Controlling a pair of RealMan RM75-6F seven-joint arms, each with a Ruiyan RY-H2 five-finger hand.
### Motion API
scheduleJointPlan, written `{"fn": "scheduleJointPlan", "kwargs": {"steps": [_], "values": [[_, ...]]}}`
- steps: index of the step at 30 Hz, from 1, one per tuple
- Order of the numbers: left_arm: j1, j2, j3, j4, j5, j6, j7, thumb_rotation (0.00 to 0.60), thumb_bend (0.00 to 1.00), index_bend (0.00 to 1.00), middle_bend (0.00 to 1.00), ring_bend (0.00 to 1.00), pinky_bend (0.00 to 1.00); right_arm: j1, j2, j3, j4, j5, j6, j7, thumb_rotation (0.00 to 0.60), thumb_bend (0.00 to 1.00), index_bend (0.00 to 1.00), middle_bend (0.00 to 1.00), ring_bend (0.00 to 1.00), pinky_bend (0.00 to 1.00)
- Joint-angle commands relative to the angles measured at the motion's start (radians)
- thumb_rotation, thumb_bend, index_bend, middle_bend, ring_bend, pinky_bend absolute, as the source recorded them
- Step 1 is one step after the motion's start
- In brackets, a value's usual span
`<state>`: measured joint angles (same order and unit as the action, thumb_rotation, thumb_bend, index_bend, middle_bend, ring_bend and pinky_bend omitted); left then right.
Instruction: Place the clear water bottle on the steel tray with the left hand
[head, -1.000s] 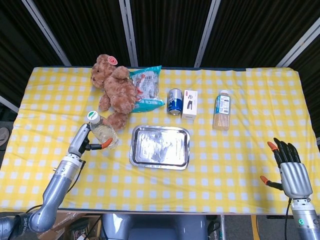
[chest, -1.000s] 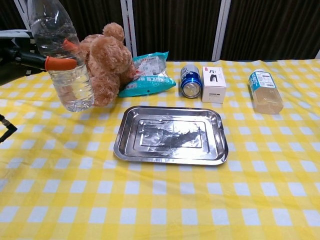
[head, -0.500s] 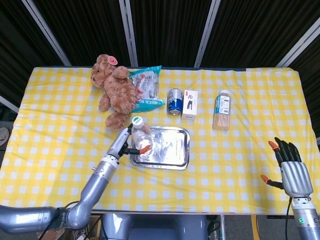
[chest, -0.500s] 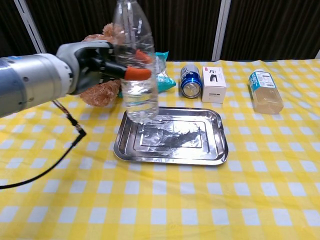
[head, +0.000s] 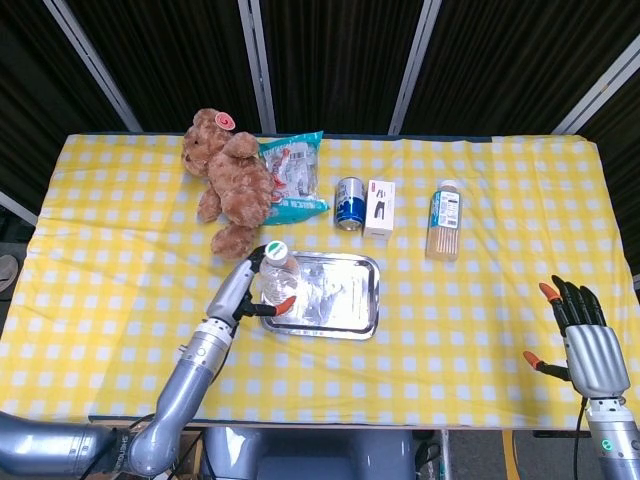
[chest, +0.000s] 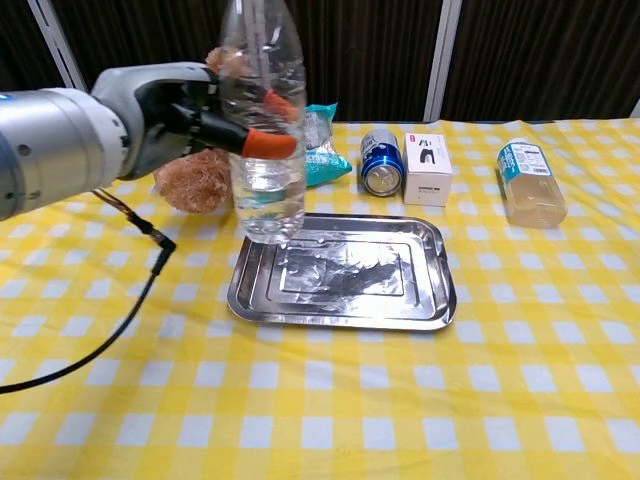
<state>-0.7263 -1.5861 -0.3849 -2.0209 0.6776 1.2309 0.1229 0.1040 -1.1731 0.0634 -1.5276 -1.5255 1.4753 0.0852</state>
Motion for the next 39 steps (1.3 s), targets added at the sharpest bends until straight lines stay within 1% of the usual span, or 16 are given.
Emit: {"fn": "scheduleJointPlan", "kwargs": {"steps": [1,8,9,12,15,18,23,28,31,34,37,39], "values": [[0.097,0.124,0.038,-0.013,0.066,-0.014,-0.086,0.6,0.43,0.51,0.47,0.05,0.05,0.001,-0.001,0.0,-0.003,0.001,-0.003,-0.002,0.6,0.05,0.1,0.0,0.0,0.0],[0.238,0.328,0.039,0.0,0.181,-0.084,-0.312,0.6,0.43,0.51,0.48,0.05,0.05,0.004,-0.002,-0.003,-0.014,-0.002,-0.01,-0.004,0.6,0.05,0.1,0.0,0.0,0.0],[0.265,0.363,0.041,0.006,0.206,-0.095,-0.359,0.6,0.43,0.51,0.48,0.05,0.05,0.005,-0.003,-0.004,-0.015,-0.003,-0.011,-0.008,0.6,0.05,0.1,0.0,0.0,0.0],[0.32,0.434,0.051,0.035,0.279,-0.124,-0.463,0.6,0.43,0.51,0.48,0.05,0.05,0.006,-0.005,-0.004,-0.017,-0.003,-0.012,-0.011,0.6,0.05,0.1,0.0,0.0,0.0],[0.351,0.468,0.059,0.069,0.323,-0.146,-0.539,0.6,0.43,0.51,0.48,0.05,0.05,0.007,-0.005,-0.005,-0.021,-0.004,-0.014,-0.009,0.6,0.05,0.1,0.0,0.0,0.0],[0.355,0.474,0.061,0.089,0.344,-0.169,-0.582,0.6,0.43,0.51,0.48,0.05,0.05,0.009,-0.006,-0.007,-0.021,-0.006,-0.017,-0.013,0.6,0.05,0.1,0.0,0.0,0.0],[0.316,0.433,0.062,0.083,0.351,-0.202,-0.559,0.6,0.43,0.51,0.47,0.05,0.05,0.011,-0.007,-0.006,-0.023,-0.005,-0.019,-0.016,0.6,0.05,0.1,0.0,0.0,0.0],[0.228,0.32,0.055,0.07,0.29,-0.211,-0.444,0.6,0.43,0.52,0.48,0.05,0.05,0.011,-0.005,-0.004,-0.019,0.002,-0.024,-0.008,0.6,0.05,0.1,0.0,0.0,0.0],[0.159,0.228,0.045,0.071,0.218,-0.19,-0.335,0.6,0.43,0.52,0.48,0.05,0.05,0.011,-0.003,-0.004,-0.015,0.004,-0.026,0.003,0.6,0.05,0.1,0.0,0.0,0.0],[0.108,0.155,0.036,0.08,0.169,-0.158,-0.248,0.6,0.44,0.52,0.48,0.05,0.05,0.011,0.0,-0.005,-0.011,0.003,-0.026,0.012,0.6,0.05,0.1,0.0,0.0,0.0],[0.058,0.069,0.025,0.109,0.132,-0.11,-0.166,0.6,0.44,0.52,0.49,0.05,0.05,0.011,0.002,-0.004,-0.008,0.004,-0.026,0.021,0.6,0.05,0.1,0.0,0.0,0.0],[0.027,0.003,0.022,0.152,0.121,-0.067,-0.109,0.6,0.45,0.52,0.5,0.05,0.05,0.011,0.003,-0.004,-0.007,0.003,-0.026,0.027,0.6,0.05,0.1,0.0,0.0,0.0]]}}
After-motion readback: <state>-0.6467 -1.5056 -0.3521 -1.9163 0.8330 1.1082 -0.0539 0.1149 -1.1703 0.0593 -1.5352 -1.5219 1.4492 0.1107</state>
